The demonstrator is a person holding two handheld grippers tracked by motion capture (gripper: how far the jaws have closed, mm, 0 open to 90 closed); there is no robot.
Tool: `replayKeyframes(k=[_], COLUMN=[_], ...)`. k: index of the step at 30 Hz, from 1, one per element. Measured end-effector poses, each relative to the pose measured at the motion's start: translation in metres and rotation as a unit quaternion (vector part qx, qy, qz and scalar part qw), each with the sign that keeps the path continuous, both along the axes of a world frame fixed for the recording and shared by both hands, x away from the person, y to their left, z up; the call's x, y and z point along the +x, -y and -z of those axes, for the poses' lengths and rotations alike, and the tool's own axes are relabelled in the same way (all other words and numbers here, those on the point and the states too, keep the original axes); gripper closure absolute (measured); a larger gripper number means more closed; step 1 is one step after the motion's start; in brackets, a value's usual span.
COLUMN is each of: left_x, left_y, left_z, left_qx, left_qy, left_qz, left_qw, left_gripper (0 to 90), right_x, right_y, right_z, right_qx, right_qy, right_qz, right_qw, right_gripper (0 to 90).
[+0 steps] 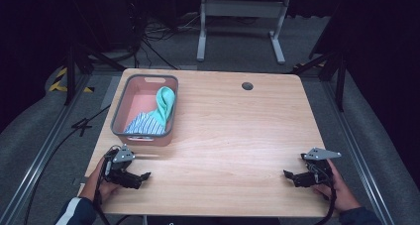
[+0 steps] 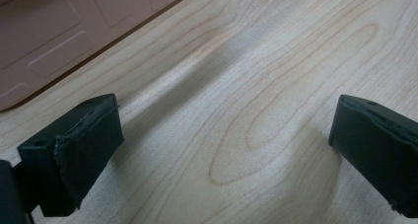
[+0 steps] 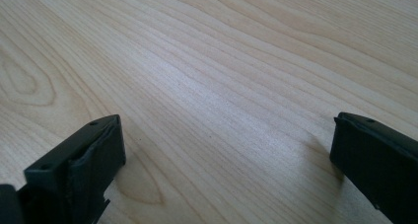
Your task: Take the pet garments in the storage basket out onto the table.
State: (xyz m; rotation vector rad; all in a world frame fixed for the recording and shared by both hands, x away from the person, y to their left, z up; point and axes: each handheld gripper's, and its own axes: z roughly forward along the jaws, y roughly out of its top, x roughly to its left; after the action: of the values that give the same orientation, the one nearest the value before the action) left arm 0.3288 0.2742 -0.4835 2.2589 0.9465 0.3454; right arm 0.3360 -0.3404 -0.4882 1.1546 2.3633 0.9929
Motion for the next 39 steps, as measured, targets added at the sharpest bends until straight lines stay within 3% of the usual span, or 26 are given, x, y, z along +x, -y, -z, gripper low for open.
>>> replayKeyframes(k=[11,14,19,24,26,28,29,31,32,36,39], left_x=[-0.001,-0.004,-0.009,-0.010,-0.010,-0.012,-0.012,-0.013,-0.013,-0.016,-0.020], left_y=[-0.001,-0.005,-0.006,-0.009,-0.009,-0.008,-0.007,-0.005,-0.005,-0.001,0.000], left_z=[0.001,0.000,-0.001,-0.003,-0.005,-0.009,-0.012,-0.016,-0.016,-0.029,-0.041], left_qx=[-0.003,0.001,-0.004,0.004,0.010,0.006,0.013,0.018,0.018,0.020,0.009], left_qy=[0.000,0.000,0.004,-0.007,-0.009,-0.011,-0.011,-0.005,-0.005,0.008,0.023], left_qz=[0.005,0.018,0.016,0.027,0.022,0.029,0.031,0.034,0.034,0.041,0.043], left_qw=[1.0000,0.9998,0.9999,0.9996,0.9997,0.9995,0.9994,0.9992,0.9992,0.9989,0.9988], left_gripper=[0.1,0.2,4.4,4.3,6.2,20.6,22.9,14.6,19.1,17.1,19.5], right_x=[-0.001,-0.001,-0.002,-0.002,-0.002,-0.002,-0.002,-0.002,-0.002,-0.002,-0.002], right_y=[0.001,0.001,0.000,0.000,0.001,0.001,0.001,0.001,0.001,0.000,0.000], right_z=[0.000,0.000,0.000,0.000,0.000,0.000,0.000,0.000,0.000,0.000,0.000], right_qx=[-0.002,-0.002,-0.002,-0.002,-0.002,-0.002,-0.002,-0.002,-0.002,-0.002,-0.002], right_qy=[0.000,0.000,0.001,0.001,0.001,0.001,0.000,0.001,0.001,0.001,0.001], right_qz=[0.003,0.003,0.005,0.005,0.005,0.005,0.005,0.005,0.005,0.005,0.005], right_qw=[1.0000,1.0000,1.0000,1.0000,1.0000,1.0000,1.0000,1.0000,1.0000,1.0000,1.0000], right_gripper=[0.7,0.7,0.7,0.7,0.7,0.7,0.7,0.7,0.7,0.7,0.7])
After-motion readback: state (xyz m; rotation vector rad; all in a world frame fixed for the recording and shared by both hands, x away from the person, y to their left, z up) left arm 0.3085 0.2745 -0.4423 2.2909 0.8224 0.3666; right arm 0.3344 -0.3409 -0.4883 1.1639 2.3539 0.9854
